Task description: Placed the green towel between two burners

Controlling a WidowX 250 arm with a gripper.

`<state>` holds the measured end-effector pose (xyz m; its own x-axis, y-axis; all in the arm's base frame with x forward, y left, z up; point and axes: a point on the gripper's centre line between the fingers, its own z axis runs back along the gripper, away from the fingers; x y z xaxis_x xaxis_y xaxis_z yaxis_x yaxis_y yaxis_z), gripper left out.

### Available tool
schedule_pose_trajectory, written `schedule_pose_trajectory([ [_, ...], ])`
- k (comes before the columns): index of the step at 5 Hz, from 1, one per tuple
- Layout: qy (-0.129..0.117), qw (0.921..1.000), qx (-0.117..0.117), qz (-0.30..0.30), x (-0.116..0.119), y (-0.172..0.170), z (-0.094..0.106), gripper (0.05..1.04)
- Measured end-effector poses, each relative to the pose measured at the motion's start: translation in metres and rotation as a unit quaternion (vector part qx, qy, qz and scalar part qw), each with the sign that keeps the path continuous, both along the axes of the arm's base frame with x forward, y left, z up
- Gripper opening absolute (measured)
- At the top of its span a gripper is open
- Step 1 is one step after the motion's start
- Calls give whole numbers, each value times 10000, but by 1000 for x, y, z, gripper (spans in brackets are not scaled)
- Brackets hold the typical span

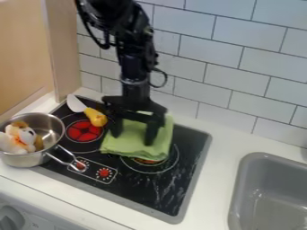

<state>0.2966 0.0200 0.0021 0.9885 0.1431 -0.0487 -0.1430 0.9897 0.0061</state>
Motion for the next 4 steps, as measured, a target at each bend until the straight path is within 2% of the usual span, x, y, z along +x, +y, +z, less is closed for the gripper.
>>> schedule_pose_trajectory([
  [2, 21, 9999, -25, 123, 1, 13, 0, 998],
  [4, 18, 10000, -50, 75, 2, 12, 0, 998],
])
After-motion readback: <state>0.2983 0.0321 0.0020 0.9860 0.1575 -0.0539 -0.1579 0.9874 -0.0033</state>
